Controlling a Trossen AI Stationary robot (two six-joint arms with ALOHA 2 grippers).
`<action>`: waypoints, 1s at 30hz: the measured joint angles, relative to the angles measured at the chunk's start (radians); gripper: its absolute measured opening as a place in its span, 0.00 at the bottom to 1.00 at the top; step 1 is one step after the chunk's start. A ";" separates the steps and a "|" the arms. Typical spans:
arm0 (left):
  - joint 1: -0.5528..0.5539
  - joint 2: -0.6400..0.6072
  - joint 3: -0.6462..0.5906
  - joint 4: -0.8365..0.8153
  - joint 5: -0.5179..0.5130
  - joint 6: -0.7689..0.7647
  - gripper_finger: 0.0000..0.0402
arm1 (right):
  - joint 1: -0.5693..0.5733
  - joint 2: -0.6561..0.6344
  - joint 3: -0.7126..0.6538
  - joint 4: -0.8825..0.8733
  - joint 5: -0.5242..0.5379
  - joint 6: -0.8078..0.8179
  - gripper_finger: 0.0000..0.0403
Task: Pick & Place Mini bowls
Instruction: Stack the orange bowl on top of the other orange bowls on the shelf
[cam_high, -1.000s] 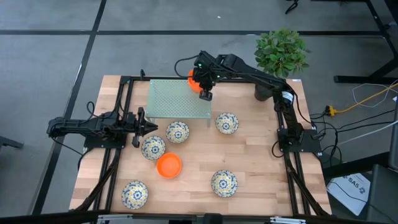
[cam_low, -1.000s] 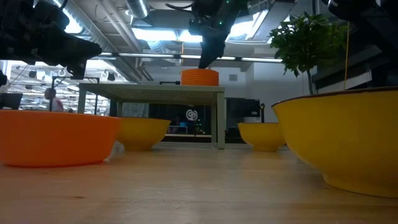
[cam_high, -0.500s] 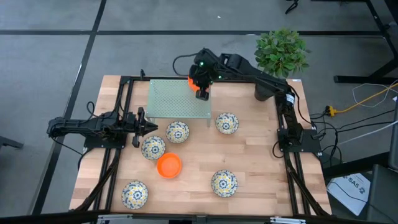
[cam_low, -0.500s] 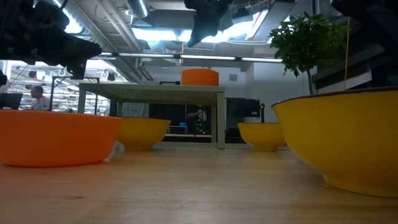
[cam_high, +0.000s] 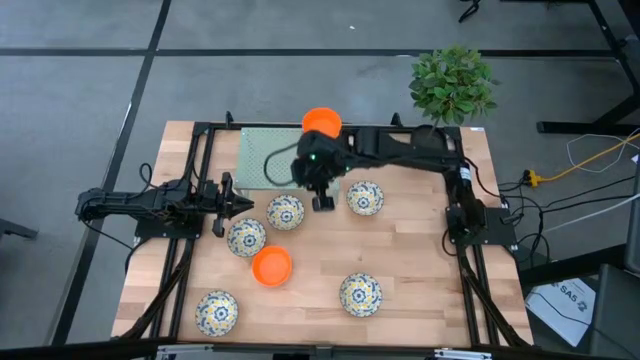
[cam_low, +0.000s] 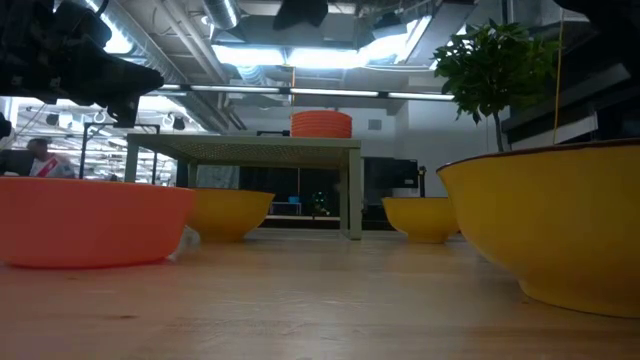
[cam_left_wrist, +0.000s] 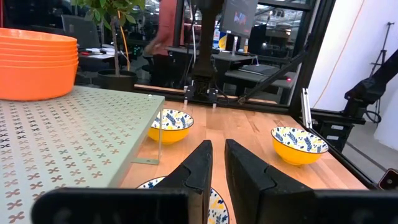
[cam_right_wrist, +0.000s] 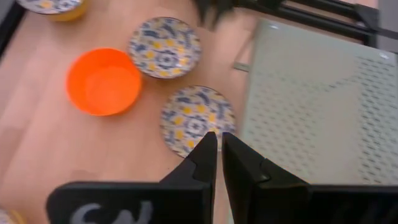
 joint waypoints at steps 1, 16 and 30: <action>0.000 0.000 0.000 0.000 0.000 0.000 0.09 | 0.015 0.000 0.000 0.000 0.000 0.009 0.07; 0.000 0.000 0.000 0.000 0.000 0.000 0.09 | 0.183 0.000 0.000 -0.006 -0.001 0.079 0.08; 0.000 0.000 0.000 0.000 0.000 0.000 0.09 | 0.280 0.001 -0.274 0.302 0.002 0.079 0.38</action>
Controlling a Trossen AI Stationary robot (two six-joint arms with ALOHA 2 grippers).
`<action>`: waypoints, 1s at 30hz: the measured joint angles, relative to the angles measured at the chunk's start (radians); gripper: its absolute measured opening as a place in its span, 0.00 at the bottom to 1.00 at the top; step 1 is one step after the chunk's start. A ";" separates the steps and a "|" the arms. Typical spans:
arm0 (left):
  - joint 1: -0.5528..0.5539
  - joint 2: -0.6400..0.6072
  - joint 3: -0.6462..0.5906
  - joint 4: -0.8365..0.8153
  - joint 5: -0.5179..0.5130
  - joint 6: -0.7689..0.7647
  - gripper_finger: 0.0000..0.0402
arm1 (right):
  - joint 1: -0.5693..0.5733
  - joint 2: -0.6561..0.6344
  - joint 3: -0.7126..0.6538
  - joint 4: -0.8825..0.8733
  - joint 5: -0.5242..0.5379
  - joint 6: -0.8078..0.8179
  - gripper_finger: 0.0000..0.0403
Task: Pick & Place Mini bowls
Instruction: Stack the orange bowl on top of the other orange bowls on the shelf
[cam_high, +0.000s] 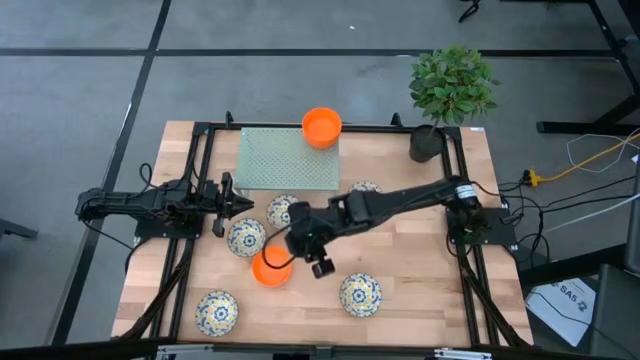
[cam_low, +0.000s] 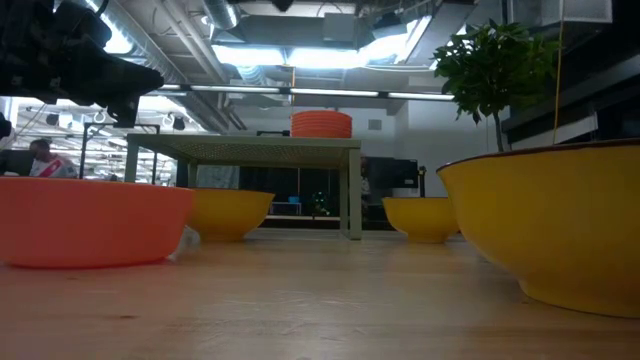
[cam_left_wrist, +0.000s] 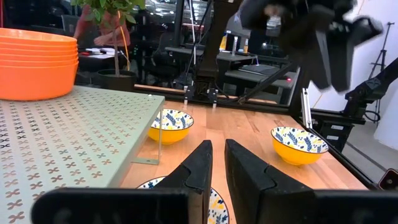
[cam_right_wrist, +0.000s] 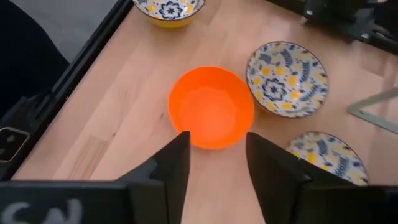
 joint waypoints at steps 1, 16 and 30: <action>0.000 0.000 0.000 0.000 0.000 0.000 0.09 | 0.003 0.000 -0.028 0.037 0.000 0.000 0.39; 0.000 0.000 0.000 0.000 0.000 0.000 0.09 | -0.012 0.000 -0.353 0.527 0.001 -0.058 0.41; 0.000 0.000 0.000 0.000 0.000 0.000 0.09 | -0.013 0.010 -0.476 0.686 -0.045 -0.132 0.14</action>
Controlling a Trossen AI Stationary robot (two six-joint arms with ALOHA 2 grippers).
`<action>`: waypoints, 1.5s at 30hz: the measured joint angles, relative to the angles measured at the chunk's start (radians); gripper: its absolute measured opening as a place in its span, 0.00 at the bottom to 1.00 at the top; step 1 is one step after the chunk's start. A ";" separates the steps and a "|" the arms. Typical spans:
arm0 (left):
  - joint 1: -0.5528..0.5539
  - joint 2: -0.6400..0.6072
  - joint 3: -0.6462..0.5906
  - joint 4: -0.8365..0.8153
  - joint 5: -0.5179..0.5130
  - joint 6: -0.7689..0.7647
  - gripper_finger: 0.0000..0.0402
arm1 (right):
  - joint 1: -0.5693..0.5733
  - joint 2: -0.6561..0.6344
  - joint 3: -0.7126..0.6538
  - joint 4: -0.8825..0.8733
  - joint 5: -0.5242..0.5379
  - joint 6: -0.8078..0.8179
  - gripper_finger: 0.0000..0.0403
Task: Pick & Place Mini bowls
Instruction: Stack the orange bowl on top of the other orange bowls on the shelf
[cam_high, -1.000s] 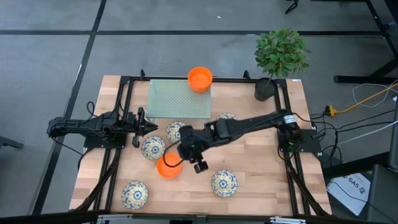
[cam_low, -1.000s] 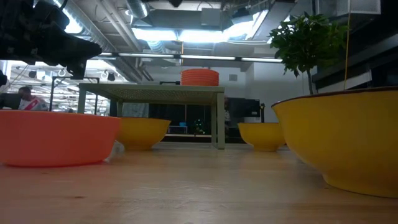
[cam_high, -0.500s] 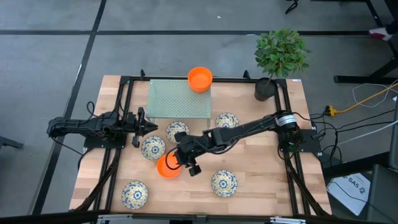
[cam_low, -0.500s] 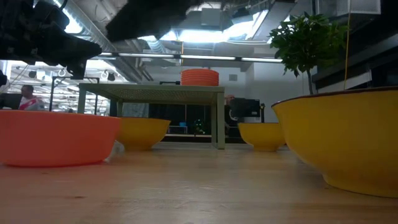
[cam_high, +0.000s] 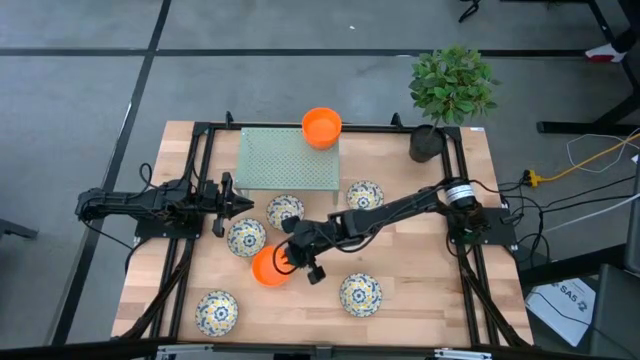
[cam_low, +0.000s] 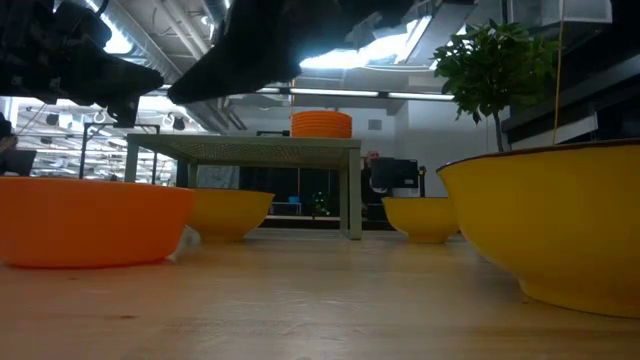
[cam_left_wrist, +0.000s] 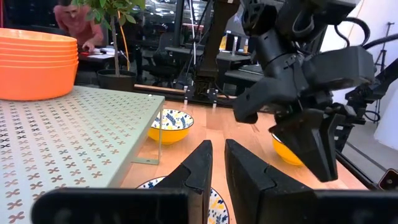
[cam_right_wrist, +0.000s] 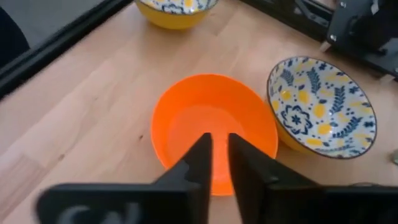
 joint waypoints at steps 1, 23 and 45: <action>0.000 0.000 0.000 0.000 0.000 0.000 0.09 | 0.000 0.000 0.000 0.002 -0.010 0.000 0.10; 0.000 0.000 0.000 0.000 0.000 0.000 0.09 | 0.002 0.100 0.017 0.099 -0.107 0.082 0.39; 0.000 0.000 0.000 0.000 0.000 0.000 0.09 | 0.005 0.181 0.029 0.039 -0.131 -0.048 0.37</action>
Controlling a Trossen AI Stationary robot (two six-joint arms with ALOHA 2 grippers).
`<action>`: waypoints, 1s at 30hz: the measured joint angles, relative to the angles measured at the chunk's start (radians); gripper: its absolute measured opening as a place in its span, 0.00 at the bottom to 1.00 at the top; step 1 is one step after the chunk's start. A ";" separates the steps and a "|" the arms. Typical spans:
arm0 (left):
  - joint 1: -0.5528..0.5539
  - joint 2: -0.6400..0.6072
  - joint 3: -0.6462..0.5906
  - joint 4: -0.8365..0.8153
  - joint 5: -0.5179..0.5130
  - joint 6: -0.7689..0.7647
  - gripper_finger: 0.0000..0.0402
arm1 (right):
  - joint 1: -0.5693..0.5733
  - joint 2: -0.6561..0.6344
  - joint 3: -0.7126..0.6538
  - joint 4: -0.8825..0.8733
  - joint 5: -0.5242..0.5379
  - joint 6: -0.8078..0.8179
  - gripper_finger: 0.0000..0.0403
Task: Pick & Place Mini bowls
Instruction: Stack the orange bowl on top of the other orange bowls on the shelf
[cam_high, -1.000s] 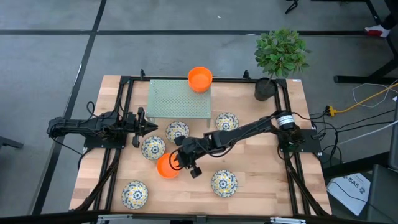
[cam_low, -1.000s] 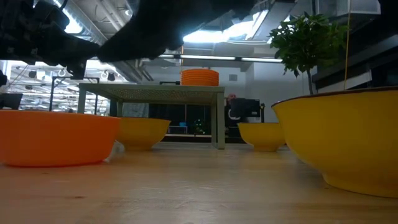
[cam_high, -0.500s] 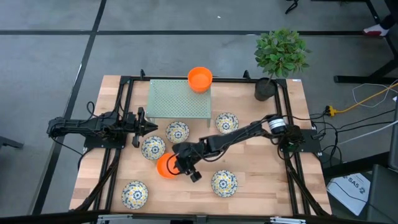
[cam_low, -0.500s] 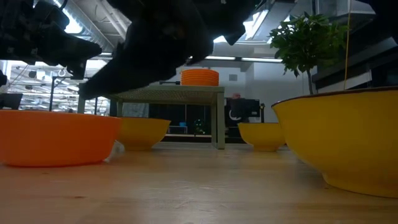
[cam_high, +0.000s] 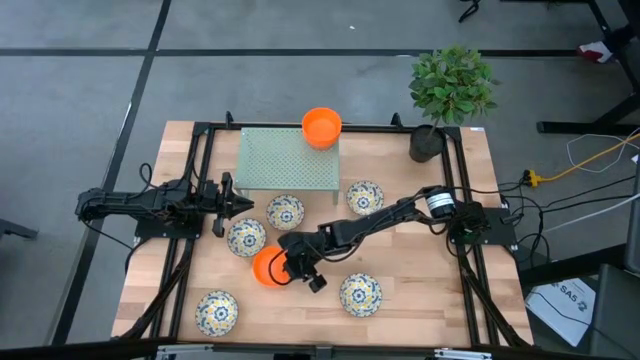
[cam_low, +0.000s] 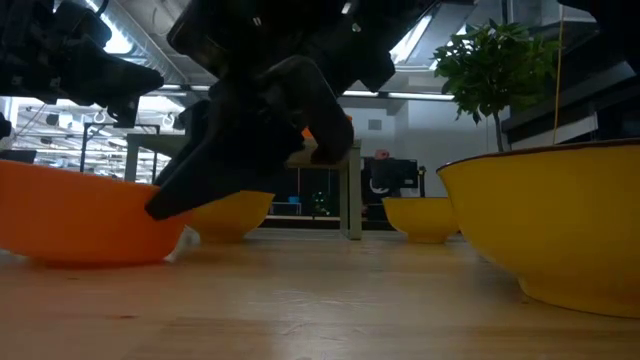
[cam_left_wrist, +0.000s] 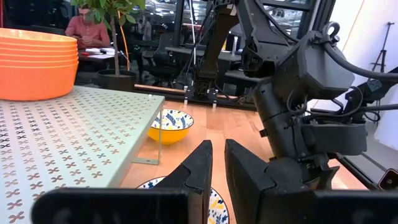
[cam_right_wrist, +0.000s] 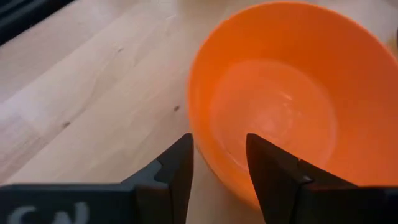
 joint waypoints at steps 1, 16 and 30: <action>0.000 0.000 0.000 0.000 0.000 0.000 0.09 | 0.000 0.000 0.000 0.000 0.002 -0.001 0.36; 0.000 0.000 0.000 0.000 0.000 0.000 0.09 | 0.000 -0.001 0.003 0.002 0.002 0.004 0.04; 0.000 0.000 0.000 0.000 0.000 0.000 0.09 | 0.000 0.000 0.308 -0.467 -0.042 0.060 0.01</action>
